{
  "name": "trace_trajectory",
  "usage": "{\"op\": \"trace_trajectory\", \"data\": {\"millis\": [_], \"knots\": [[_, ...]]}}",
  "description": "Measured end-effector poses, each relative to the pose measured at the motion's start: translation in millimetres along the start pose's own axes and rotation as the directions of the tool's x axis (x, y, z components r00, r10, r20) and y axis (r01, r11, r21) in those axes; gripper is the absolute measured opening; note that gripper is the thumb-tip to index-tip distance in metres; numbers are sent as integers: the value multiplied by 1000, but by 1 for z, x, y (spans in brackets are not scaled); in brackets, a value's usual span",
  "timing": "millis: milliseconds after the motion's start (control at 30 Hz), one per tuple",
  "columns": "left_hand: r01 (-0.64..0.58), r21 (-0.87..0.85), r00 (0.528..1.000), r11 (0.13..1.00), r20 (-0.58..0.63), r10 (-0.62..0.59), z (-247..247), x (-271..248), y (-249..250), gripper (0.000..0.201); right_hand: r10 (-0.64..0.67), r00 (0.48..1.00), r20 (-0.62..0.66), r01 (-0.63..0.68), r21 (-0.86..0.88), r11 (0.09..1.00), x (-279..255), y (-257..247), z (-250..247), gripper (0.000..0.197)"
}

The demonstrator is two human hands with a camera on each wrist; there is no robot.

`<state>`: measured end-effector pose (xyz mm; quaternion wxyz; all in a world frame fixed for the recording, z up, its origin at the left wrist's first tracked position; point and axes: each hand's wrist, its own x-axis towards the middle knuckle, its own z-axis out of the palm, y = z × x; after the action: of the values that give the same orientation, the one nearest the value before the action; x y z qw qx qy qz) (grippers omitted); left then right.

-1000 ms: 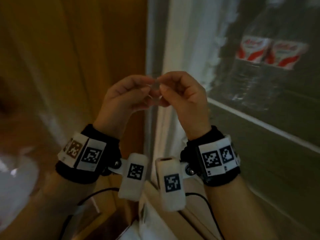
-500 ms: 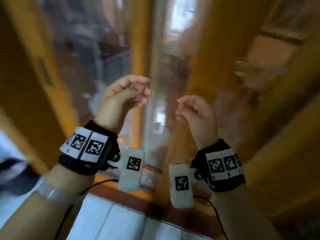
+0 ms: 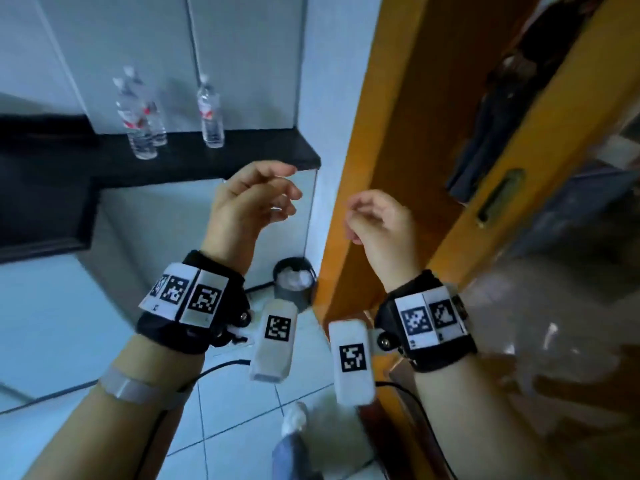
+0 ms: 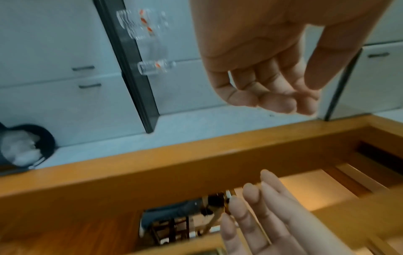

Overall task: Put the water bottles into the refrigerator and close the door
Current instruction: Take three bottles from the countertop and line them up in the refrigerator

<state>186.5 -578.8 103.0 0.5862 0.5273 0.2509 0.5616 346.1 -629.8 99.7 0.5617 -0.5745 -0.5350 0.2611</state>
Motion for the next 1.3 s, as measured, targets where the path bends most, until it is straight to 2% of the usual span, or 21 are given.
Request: {"op": "trace_trajectory", "data": {"millis": [100, 200, 300, 433, 567, 667, 733, 867, 933, 967, 1033, 1100, 1133, 1233, 1300], "knots": [[-4, 6, 997, 1000, -75, 4, -43, 50, -12, 28, 14, 999, 48, -15, 31, 999, 65, 21, 48, 32], [22, 62, 989, 998, -146, -13, -82, 106, -23, 24, -5, 997, 83, 1, 44, 999, 134, 37, 90, 26], [59, 106, 966, 993, -257, -30, -124, 159, -27, 21, -34, 991, 130, 29, 36, 999, 207, 44, 134, 26], [23, 106, 928, 994, -372, 18, -192, 218, -26, 24, -84, 976, 200, 93, -37, 995, 292, 55, 205, 33], [34, 102, 871, 994, -491, 20, -254, 250, -39, 20, -62, 960, 273, 80, -58, 995, 347, 69, 274, 34], [41, 106, 823, 994, -568, 26, -299, 278, -50, 25, -23, 939, 343, 42, -51, 998, 381, 83, 321, 25], [43, 107, 803, 993, -595, 29, -329, 304, -56, 26, -13, 927, 374, 35, -53, 998, 405, 93, 351, 17], [52, 108, 783, 993, -622, 26, -392, 364, -72, 29, 32, 922, 387, -3, -75, 997, 457, 113, 414, 19], [91, 87, 780, 992, -625, -17, -425, 392, -80, 30, 60, 940, 336, -31, -90, 995, 487, 119, 443, 24], [122, 69, 771, 990, -635, -51, -441, 404, -84, 32, 73, 961, 265, -47, -105, 993, 502, 123, 455, 28], [189, 29, 761, 982, -636, -127, -476, 425, -96, 47, 92, 995, 39, -84, -161, 983, 530, 131, 472, 43], [259, 21, 784, 966, -589, -197, -504, 446, -110, 68, 158, 973, -171, -187, -170, 968, 556, 141, 478, 67], [307, 38, 801, 951, -550, -236, -512, 454, -117, 75, 233, 946, -224, -265, -125, 956, 564, 148, 479, 77], [367, 90, 834, 926, -474, -284, -518, 474, -140, 88, 379, 896, -231, -394, -25, 919, 587, 184, 476, 99], [367, 111, 839, 923, -469, -277, -517, 485, -150, 84, 433, 892, -129, -434, 17, 901, 600, 207, 478, 108]]}}
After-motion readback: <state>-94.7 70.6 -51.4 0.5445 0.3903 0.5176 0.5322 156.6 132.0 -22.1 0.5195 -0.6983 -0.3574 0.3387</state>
